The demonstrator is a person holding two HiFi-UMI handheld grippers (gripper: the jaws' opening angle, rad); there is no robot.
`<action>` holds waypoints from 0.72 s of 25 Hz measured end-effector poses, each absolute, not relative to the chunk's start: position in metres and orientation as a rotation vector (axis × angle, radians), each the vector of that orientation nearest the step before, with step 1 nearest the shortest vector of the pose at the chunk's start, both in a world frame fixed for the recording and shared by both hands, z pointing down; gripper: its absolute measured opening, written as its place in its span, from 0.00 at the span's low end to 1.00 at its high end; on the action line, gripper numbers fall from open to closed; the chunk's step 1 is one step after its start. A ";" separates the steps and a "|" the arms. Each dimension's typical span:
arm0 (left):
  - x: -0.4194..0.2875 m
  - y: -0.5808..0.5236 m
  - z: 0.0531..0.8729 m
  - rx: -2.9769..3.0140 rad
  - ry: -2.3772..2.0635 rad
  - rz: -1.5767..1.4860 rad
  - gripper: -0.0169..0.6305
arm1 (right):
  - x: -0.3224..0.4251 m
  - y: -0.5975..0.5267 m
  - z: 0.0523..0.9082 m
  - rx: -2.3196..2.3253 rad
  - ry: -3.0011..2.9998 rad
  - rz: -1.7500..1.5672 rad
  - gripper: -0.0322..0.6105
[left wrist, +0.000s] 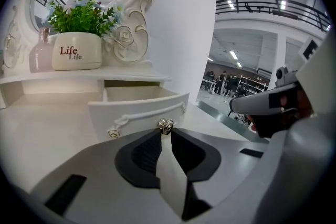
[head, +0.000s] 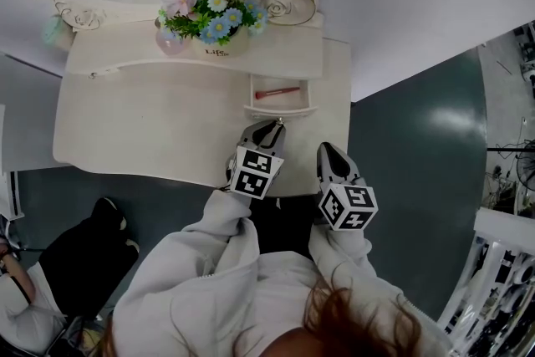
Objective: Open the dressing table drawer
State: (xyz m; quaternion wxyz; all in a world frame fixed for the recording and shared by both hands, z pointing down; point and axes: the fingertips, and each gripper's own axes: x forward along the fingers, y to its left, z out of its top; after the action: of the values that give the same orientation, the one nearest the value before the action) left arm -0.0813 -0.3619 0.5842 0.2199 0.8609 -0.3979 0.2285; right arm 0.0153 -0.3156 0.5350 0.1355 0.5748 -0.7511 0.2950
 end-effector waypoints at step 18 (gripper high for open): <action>-0.111 -0.338 0.572 2.341 -1.058 0.630 0.14 | -0.006 -0.330 0.526 1.594 -2.265 0.838 0.11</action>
State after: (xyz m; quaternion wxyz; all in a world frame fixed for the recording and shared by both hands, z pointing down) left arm -0.1114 -0.3376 0.5715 0.2456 0.8579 -0.3878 0.2307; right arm -0.0061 -0.3297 0.5259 0.1237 0.5466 -0.7767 0.2875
